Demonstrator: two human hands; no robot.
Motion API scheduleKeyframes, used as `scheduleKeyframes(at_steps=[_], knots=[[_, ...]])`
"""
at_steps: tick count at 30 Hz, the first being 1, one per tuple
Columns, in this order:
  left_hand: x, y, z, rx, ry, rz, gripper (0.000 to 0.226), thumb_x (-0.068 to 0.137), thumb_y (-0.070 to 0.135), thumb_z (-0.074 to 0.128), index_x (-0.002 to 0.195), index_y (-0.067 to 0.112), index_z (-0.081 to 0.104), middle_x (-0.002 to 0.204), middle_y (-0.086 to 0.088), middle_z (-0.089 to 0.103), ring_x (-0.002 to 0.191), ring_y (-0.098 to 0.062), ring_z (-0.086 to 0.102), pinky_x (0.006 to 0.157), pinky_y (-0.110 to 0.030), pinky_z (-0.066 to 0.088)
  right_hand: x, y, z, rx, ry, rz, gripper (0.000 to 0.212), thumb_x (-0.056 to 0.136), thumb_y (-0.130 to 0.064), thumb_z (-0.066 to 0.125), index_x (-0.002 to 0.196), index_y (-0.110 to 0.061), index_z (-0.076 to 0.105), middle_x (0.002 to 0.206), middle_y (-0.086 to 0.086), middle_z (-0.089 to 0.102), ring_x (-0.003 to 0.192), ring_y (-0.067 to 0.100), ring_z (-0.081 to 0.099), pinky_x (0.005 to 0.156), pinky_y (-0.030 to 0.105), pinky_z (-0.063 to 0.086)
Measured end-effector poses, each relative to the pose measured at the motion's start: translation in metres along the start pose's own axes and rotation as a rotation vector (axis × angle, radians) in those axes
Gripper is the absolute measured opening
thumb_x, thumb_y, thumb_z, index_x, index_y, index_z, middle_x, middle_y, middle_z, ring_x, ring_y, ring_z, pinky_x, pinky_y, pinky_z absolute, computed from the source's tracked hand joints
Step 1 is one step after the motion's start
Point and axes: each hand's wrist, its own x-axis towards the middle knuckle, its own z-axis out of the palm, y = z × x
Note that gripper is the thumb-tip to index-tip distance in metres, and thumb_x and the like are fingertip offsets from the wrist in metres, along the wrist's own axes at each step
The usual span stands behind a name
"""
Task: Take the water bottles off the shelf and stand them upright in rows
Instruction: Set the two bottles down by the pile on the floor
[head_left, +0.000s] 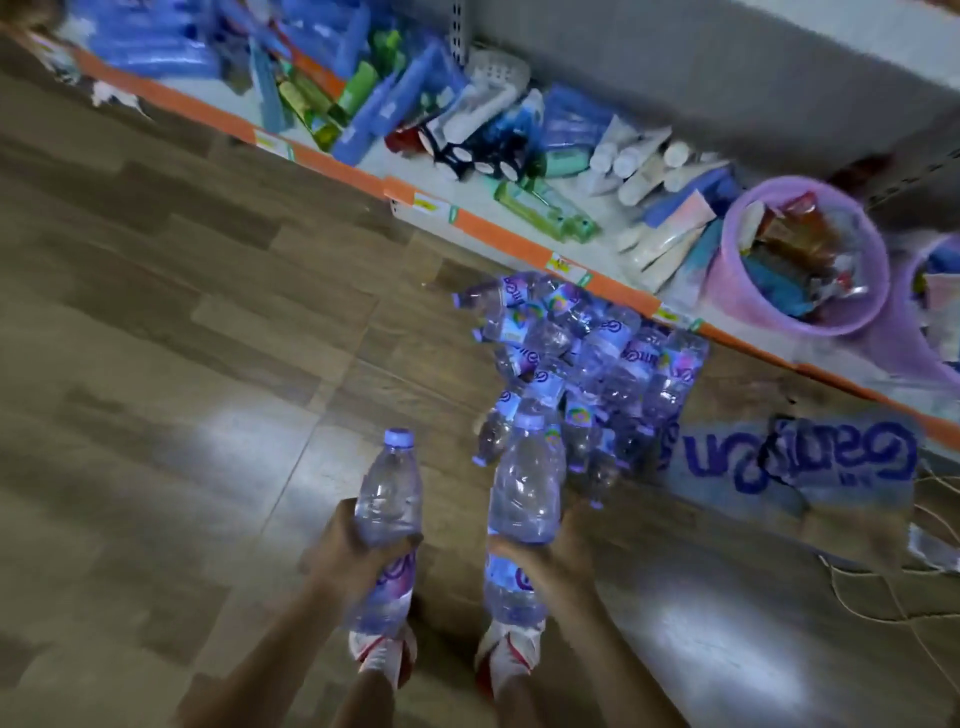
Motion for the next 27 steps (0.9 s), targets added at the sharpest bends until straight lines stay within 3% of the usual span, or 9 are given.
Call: scheduleKeyframes(at_steps=[4, 8, 10, 12, 15, 18, 20, 22, 27], knots=[[0.091, -0.055, 0.039, 0.026, -0.048, -0.007, 0.047, 0.058, 0.03, 0.086, 0.089, 0.02, 0.051, 0.083, -0.001, 0.06, 0.084, -0.021, 0.059, 0.071, -0.03, 0.047, 0.086, 0.057, 0.057, -0.104, -0.061, -0.005, 0.055, 0.041, -0.043, 0.077, 0.09, -0.023, 0.063, 0.083, -0.006, 0.07, 0.079, 0.009, 0.068, 0.076, 0.033, 0.054], [0.197, -0.084, 0.06, 0.034, -0.043, 0.061, 0.069, 0.04, 0.047, 0.081, 0.096, 0.014, 0.056, 0.09, -0.003, 0.066, 0.084, -0.02, 0.063, 0.064, -0.026, 0.045, 0.185, 0.084, 0.106, -0.247, -0.007, -0.139, 0.072, 0.033, -0.061, 0.076, 0.093, -0.028, 0.053, 0.093, -0.006, 0.065, 0.087, 0.013, 0.064, 0.079, 0.036, 0.053], [0.246, -0.089, 0.067, 0.06, -0.034, 0.145, 0.067, 0.036, 0.051, 0.074, 0.092, 0.016, 0.062, 0.083, -0.001, 0.069, 0.081, -0.018, 0.066, 0.061, -0.025, 0.048, 0.228, 0.086, 0.127, -0.243, -0.046, -0.203, 0.074, 0.04, -0.053, 0.082, 0.1, -0.027, 0.049, 0.097, -0.007, 0.064, 0.09, 0.013, 0.062, 0.08, 0.031, 0.05], [0.293, -0.09, 0.073, 0.038, 0.006, 0.233, 0.058, 0.037, 0.047, 0.074, 0.087, 0.021, 0.061, 0.083, 0.0, 0.069, 0.08, -0.018, 0.067, 0.068, -0.034, 0.054, 0.27, 0.086, 0.148, -0.17, -0.07, -0.262, 0.072, 0.049, -0.036, 0.087, 0.105, -0.016, 0.046, 0.1, -0.003, 0.062, 0.093, 0.017, 0.062, 0.078, 0.029, 0.047], [0.354, -0.092, 0.084, -0.071, 0.098, 0.362, 0.067, 0.035, 0.049, 0.076, 0.093, 0.027, 0.053, 0.096, -0.002, 0.069, 0.092, -0.022, 0.066, 0.083, -0.043, 0.054, 0.327, 0.08, 0.178, -0.141, -0.037, -0.394, 0.076, 0.044, -0.041, 0.086, 0.102, -0.018, 0.043, 0.103, -0.002, 0.063, 0.095, 0.019, 0.063, 0.079, 0.034, 0.051], [0.384, -0.104, 0.102, -0.126, 0.168, 0.386, 0.067, 0.035, 0.055, 0.075, 0.089, 0.029, 0.046, 0.097, 0.003, 0.066, 0.094, -0.019, 0.064, 0.085, -0.039, 0.052, 0.36, 0.081, 0.201, -0.242, -0.02, -0.481, 0.076, 0.042, -0.059, 0.077, 0.098, -0.02, 0.042, 0.106, 0.003, 0.064, 0.101, 0.024, 0.063, 0.084, 0.04, 0.051], [0.387, -0.116, 0.113, -0.06, 0.209, 0.312, 0.065, 0.043, 0.056, 0.077, 0.092, 0.025, 0.048, 0.101, -0.003, 0.063, 0.099, -0.023, 0.062, 0.085, -0.036, 0.048, 0.364, 0.09, 0.209, -0.335, 0.002, -0.447, 0.075, 0.056, -0.06, 0.073, 0.111, -0.017, 0.045, 0.116, 0.009, 0.06, 0.11, 0.028, 0.058, 0.088, 0.039, 0.048], [0.385, -0.132, 0.124, 0.014, 0.291, 0.247, 0.07, 0.056, 0.049, 0.08, 0.108, 0.011, 0.05, 0.114, -0.012, 0.058, 0.109, -0.029, 0.057, 0.087, -0.035, 0.043, 0.357, 0.106, 0.212, -0.479, 0.063, -0.477, 0.077, 0.068, -0.056, 0.068, 0.125, -0.011, 0.041, 0.122, 0.013, 0.052, 0.117, 0.032, 0.049, 0.096, 0.039, 0.04], [0.378, -0.136, 0.142, 0.131, 0.368, 0.346, 0.09, 0.054, 0.054, 0.072, 0.12, -0.002, 0.045, 0.113, -0.023, 0.05, 0.115, -0.036, 0.044, 0.09, -0.036, 0.037, 0.347, 0.126, 0.213, -0.62, 0.075, -0.577, 0.09, 0.074, -0.056, 0.059, 0.143, -0.015, 0.018, 0.129, 0.008, 0.038, 0.124, 0.028, 0.038, 0.101, 0.036, 0.034]])
